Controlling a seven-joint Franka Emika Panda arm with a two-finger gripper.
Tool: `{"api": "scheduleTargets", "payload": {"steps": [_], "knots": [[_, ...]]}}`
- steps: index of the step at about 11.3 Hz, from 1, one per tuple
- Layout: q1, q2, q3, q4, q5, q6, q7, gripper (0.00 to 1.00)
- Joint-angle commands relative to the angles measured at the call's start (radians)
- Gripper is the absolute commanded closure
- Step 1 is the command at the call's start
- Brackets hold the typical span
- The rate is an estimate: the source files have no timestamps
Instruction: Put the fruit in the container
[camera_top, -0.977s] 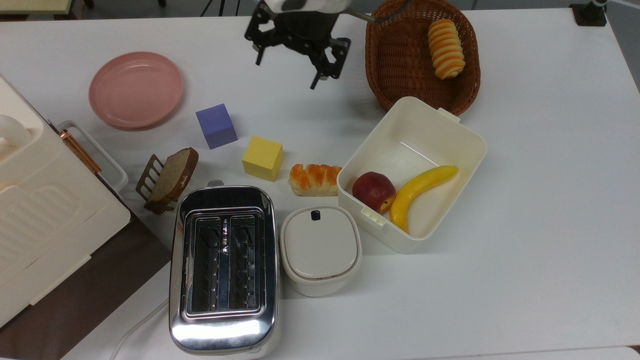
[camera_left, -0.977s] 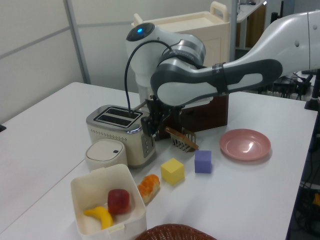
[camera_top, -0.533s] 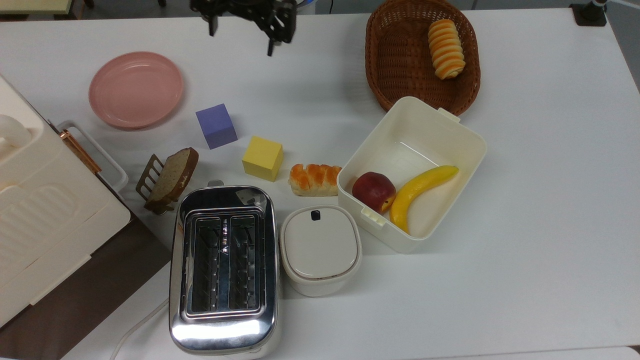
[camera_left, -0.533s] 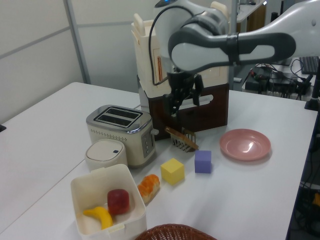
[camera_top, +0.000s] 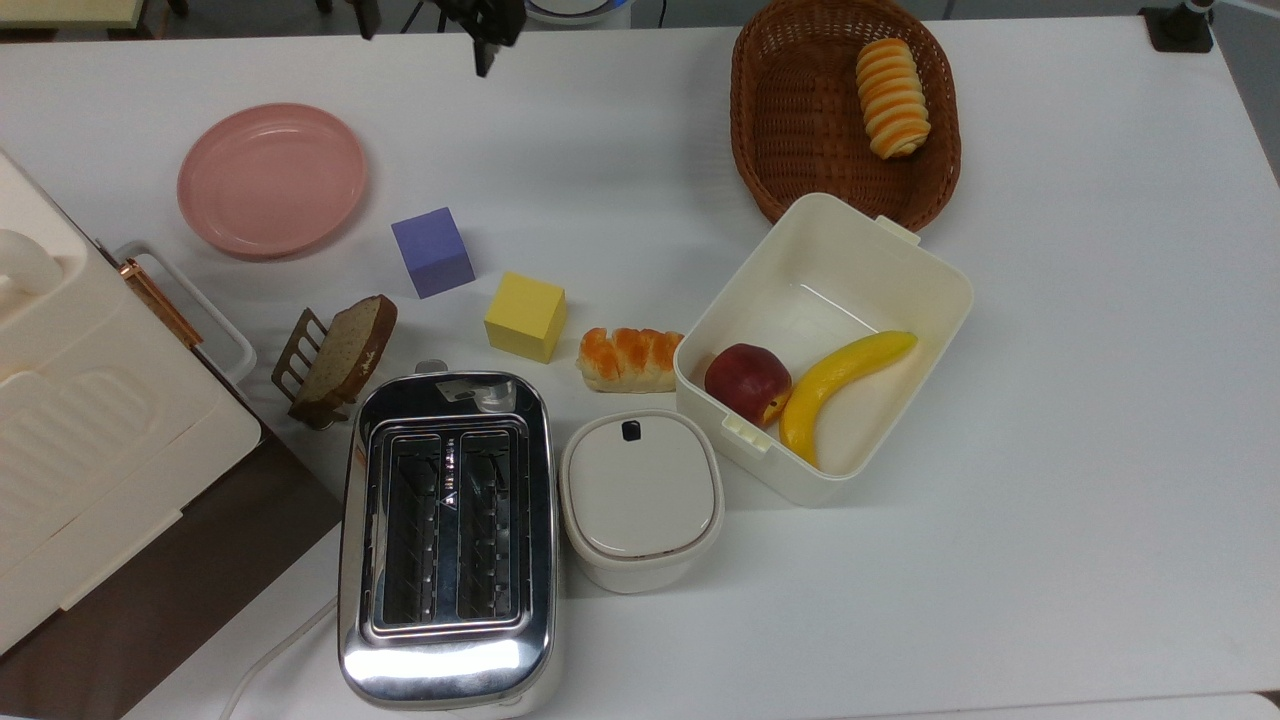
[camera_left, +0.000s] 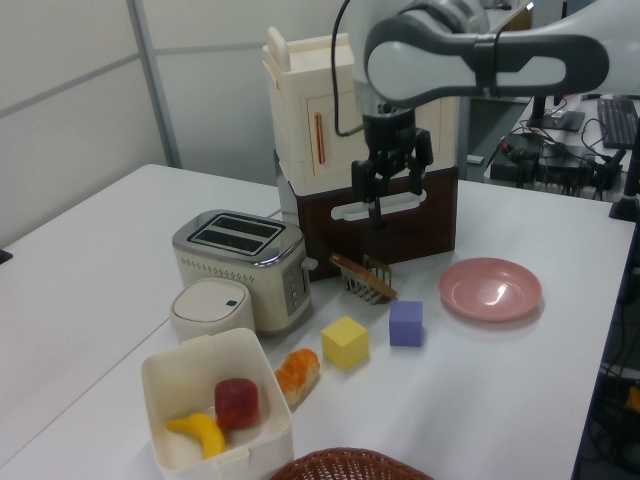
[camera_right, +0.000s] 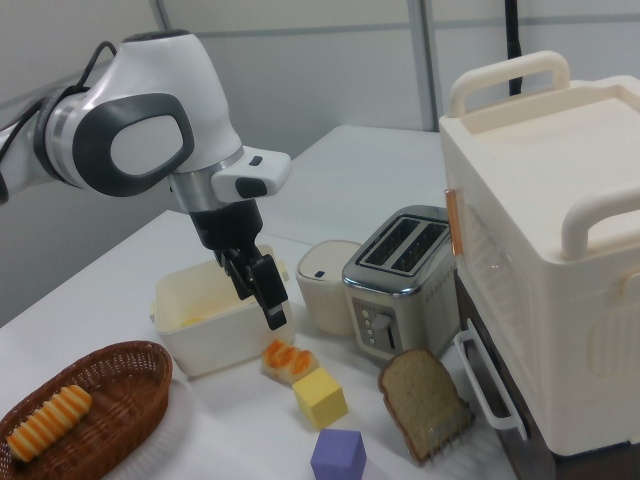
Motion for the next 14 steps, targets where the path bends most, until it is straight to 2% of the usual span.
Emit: {"api": "scheduleTargets", "payload": {"steps": [1, 6, 14], "knots": [[0.001, -0.039, -0.007, -0.022, 0.025, -0.046, -0.022, 0.00], [-0.021, -0.033, -0.007, -0.016, 0.023, -0.048, -0.096, 0.00], [-0.019, -0.033, -0.008, -0.016, 0.027, -0.083, -0.097, 0.00]]}}
